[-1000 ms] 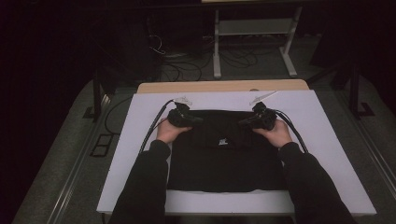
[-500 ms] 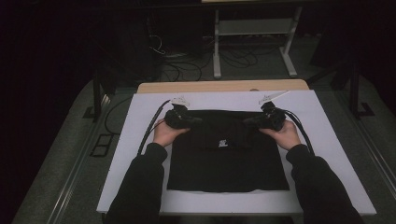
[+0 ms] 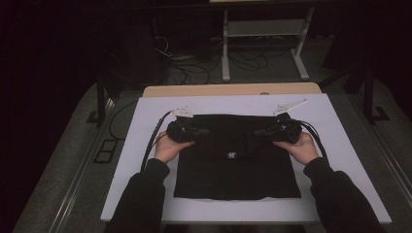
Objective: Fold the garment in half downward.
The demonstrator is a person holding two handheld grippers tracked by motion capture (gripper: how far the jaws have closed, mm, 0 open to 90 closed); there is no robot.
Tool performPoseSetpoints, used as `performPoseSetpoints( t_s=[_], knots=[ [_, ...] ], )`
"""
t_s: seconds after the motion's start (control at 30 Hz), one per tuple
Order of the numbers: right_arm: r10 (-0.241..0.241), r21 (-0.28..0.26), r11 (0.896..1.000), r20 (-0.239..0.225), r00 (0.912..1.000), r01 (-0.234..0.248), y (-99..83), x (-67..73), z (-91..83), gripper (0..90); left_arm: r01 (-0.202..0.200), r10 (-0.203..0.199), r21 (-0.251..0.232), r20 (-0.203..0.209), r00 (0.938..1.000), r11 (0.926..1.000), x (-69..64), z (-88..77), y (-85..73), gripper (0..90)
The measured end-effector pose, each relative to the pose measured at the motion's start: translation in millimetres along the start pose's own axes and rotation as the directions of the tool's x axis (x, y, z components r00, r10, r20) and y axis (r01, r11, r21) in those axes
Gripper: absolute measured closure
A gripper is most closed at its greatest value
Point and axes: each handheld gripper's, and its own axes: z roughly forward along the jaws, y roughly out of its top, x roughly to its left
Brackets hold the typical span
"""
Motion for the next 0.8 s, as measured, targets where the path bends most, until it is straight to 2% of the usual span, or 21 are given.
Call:
performPoseSetpoints(
  t_s=[0.23, 0.43, 0.63, 0.8],
  knots=[
    [0.006, 0.000, 1.000, -0.008, 0.9999, -0.006, -7.8, 5.2, -1.3, 84.4, 0.035, -0.034, -0.025, 0.021, 0.9992, 0.9991, -2.1, -4.5, -4.9, 87.0],
    [0.018, -0.021, 1.000, -0.019, 0.9997, -0.018, -13.1, 10.4, -8.7, 84.5, 0.035, -0.035, -0.019, 0.022, 0.9992, 0.9992, -9.7, -9.0, -12.3, 86.9],
    [0.012, -0.014, 1.000, -0.019, 0.9998, -0.012, -20.3, 17.4, -13.5, 84.5, 0.047, -0.046, -0.027, 0.032, 0.9984, 0.9986, -18.3, -17.2, -20.8, 86.9],
    [0.014, -0.012, 1.000, -0.023, 0.9996, -0.014, -25.6, 20.6, -16.9, 84.5, 0.042, -0.040, -0.035, 0.045, 0.9982, 0.9985, -25.8, -20.5, -23.9, 86.9]
  ],
)
